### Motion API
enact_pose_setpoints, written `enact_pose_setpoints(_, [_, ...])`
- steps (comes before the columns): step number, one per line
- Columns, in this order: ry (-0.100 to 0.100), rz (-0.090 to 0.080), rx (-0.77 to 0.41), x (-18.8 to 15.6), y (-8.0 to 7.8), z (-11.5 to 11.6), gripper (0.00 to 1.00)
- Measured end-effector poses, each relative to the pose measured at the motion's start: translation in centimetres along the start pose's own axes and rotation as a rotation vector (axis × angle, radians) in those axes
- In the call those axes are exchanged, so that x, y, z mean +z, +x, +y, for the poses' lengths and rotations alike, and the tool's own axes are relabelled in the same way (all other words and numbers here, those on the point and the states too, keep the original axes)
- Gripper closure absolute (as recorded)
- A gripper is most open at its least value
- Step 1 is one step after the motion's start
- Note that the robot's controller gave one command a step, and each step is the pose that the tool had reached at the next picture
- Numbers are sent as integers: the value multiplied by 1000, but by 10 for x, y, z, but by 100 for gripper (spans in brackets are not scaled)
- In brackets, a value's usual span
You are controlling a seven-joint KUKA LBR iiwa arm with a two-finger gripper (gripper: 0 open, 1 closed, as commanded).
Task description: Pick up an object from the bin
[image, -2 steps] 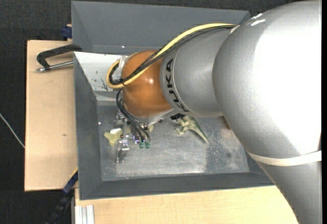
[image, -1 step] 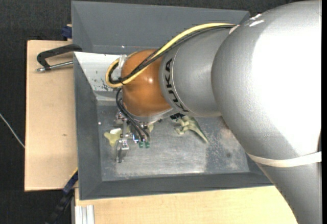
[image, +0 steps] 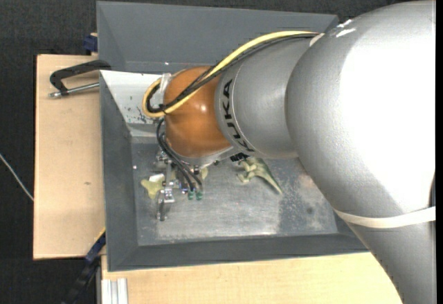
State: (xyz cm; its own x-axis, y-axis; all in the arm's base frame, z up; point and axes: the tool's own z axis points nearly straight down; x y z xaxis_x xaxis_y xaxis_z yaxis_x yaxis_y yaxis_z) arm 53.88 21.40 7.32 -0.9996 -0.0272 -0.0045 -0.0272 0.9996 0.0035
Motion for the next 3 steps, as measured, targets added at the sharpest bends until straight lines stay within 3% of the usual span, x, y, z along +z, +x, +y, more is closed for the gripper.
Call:
enact_pose_setpoints(1, [0,0,1,-1,-1,1,0])
enact_pose_setpoints(2, [0,0,1,-1,-1,1,100])
enact_pose_setpoints(3, [-3,-9,1,-98,-5,3,100])
